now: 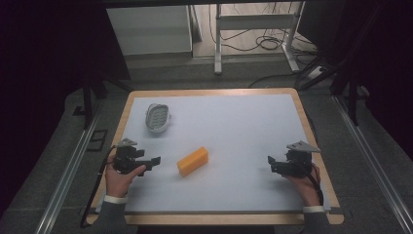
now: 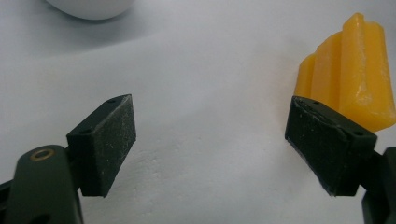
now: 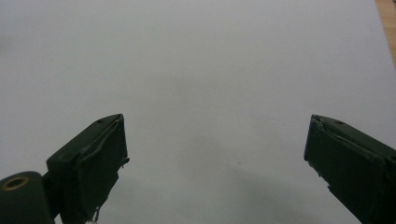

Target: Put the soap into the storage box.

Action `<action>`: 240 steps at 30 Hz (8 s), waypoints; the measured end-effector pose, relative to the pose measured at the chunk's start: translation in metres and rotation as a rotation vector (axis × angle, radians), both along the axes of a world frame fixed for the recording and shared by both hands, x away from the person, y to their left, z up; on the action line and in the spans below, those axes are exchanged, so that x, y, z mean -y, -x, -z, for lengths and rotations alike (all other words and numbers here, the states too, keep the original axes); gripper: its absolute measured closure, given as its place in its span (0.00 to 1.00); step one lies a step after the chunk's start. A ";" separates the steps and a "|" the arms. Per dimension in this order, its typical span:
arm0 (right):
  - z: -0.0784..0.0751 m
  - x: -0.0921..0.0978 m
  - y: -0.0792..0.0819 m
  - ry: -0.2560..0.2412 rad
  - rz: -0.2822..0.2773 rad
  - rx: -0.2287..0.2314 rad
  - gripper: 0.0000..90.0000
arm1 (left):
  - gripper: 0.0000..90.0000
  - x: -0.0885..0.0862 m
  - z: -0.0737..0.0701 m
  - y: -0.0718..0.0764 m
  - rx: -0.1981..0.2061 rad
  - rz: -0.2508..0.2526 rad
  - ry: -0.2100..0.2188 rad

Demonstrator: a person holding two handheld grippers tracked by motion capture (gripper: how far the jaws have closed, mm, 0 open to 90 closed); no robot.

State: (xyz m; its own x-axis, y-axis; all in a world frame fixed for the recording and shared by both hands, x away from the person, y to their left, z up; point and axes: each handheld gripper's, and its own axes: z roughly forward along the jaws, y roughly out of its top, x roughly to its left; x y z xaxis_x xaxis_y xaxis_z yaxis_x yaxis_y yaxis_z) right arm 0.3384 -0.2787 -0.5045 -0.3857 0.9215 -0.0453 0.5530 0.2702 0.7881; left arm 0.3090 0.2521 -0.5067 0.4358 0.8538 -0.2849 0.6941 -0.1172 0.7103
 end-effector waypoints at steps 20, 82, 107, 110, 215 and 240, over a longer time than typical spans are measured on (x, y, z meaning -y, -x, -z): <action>0.004 0.007 0.007 0.020 -0.010 0.009 0.10 | 0.22 0.000 -0.006 0.004 0.031 0.009 -0.015; -0.004 0.016 0.014 0.023 0.016 0.049 0.11 | 0.22 0.051 -0.092 -0.014 0.154 0.198 -0.107; -0.003 0.017 0.014 0.030 0.025 0.038 0.11 | 0.25 0.085 -0.085 -0.020 0.109 0.286 -0.183; -0.002 0.016 0.014 0.032 0.024 0.035 0.11 | 0.25 0.092 -0.081 -0.022 0.092 0.304 -0.196; 0.004 0.023 0.013 0.036 0.054 0.016 0.11 | 0.68 0.094 -0.059 -0.057 -0.048 0.321 -0.223; 0.003 0.025 0.013 0.032 0.057 0.018 0.11 | 0.68 0.078 -0.079 -0.070 -0.027 0.265 -0.212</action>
State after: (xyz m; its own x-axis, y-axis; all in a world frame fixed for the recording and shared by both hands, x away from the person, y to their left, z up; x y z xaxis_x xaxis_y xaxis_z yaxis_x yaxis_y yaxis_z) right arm 0.3257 -0.3032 -0.5076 -0.3316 0.9399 -0.0811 0.5543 0.2636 0.7895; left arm 0.3787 0.1737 -0.4276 0.6450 0.7535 -0.1272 0.6377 -0.4391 0.6329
